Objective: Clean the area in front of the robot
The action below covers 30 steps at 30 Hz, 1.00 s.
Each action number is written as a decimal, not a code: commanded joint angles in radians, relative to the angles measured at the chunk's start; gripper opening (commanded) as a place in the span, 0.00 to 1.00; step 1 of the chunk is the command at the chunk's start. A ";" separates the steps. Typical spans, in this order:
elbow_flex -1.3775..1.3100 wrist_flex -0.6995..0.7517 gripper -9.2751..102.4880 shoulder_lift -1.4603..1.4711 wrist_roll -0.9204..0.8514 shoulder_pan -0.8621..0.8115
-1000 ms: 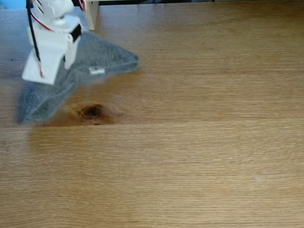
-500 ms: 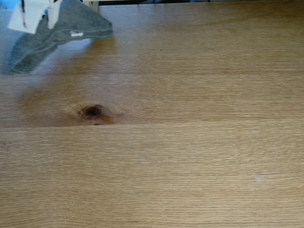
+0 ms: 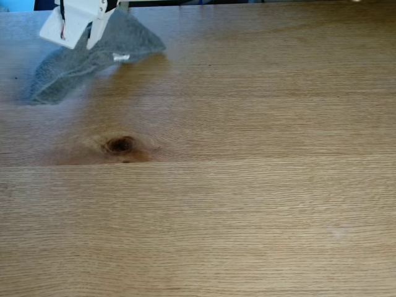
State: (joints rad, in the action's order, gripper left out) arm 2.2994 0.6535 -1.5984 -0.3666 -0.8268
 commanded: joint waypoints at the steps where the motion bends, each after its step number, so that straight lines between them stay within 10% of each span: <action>1: -0.002 -0.084 0.27 -0.049 0.041 0.003; 15: 0.005 -0.124 0.43 -0.052 0.041 0.002; 30: 0.005 0.314 0.08 -0.552 0.360 0.620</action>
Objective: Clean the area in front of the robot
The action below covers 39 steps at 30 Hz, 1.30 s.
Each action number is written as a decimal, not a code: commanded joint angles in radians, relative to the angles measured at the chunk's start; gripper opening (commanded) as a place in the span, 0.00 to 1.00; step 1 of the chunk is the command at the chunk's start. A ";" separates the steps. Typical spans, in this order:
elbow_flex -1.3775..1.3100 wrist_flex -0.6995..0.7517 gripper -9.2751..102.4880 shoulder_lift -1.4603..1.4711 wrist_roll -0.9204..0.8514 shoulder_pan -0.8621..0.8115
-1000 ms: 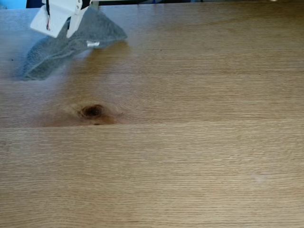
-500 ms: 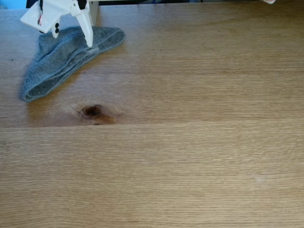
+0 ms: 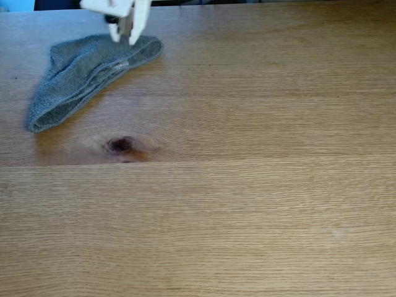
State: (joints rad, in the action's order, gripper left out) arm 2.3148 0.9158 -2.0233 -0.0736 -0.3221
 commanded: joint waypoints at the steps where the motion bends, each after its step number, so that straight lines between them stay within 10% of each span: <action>1: -0.011 0.081 0.08 -0.144 0.101 0.149; 13: 0.015 0.247 0.08 -0.307 0.267 0.250; 39: 1.054 0.345 0.08 -1.282 0.107 0.196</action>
